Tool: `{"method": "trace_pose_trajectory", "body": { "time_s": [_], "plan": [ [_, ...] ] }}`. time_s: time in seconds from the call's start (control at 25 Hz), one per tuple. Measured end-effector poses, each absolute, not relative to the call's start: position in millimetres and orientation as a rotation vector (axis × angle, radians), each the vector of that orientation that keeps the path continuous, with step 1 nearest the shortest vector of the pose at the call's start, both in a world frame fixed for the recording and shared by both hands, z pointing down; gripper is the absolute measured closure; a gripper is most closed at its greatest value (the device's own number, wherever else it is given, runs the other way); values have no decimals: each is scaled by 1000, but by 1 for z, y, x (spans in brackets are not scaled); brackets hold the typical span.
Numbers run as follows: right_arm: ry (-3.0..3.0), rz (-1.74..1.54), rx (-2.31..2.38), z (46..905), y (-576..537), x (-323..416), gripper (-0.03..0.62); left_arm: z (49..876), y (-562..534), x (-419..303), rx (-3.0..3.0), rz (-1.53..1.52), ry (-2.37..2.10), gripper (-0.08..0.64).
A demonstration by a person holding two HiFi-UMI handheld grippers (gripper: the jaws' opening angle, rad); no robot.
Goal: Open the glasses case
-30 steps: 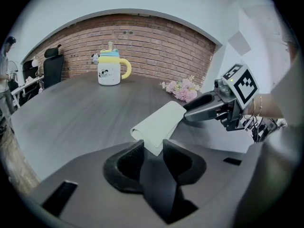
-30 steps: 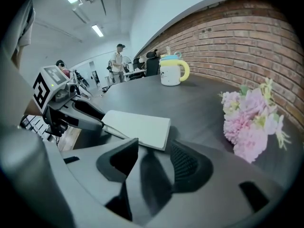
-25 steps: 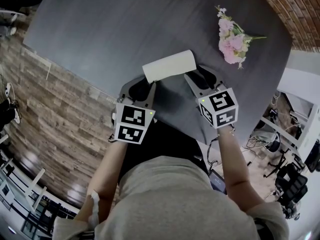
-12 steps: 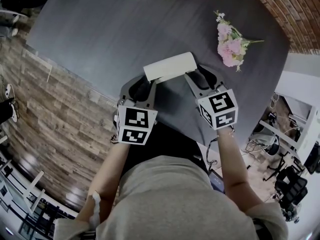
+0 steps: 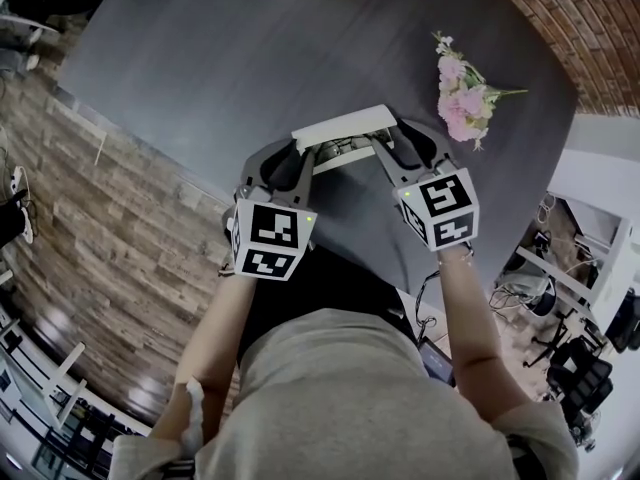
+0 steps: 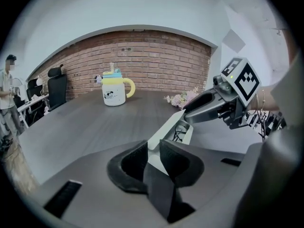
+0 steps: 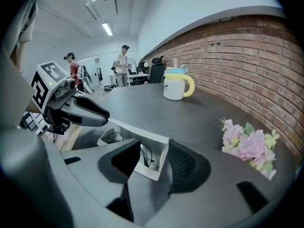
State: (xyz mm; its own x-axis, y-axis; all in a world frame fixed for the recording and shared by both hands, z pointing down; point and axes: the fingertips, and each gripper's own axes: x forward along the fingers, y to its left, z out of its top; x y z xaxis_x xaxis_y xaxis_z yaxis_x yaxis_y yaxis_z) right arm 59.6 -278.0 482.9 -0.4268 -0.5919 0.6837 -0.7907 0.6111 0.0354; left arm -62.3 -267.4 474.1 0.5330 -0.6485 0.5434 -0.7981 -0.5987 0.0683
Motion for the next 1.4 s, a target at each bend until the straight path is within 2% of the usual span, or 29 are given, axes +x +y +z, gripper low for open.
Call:
{"method": "trace_pose_trajectory", "body": {
  "time_s": [0.6,1.4],
  "plan": [
    [-2160,363,1069,485,-322,48,417,477,-306,-70,2473,696,-1125,500],
    [-2154,430,1125,490,-342,46,422,488,-323,-74,2381,641,-1149,500]
  ]
}}
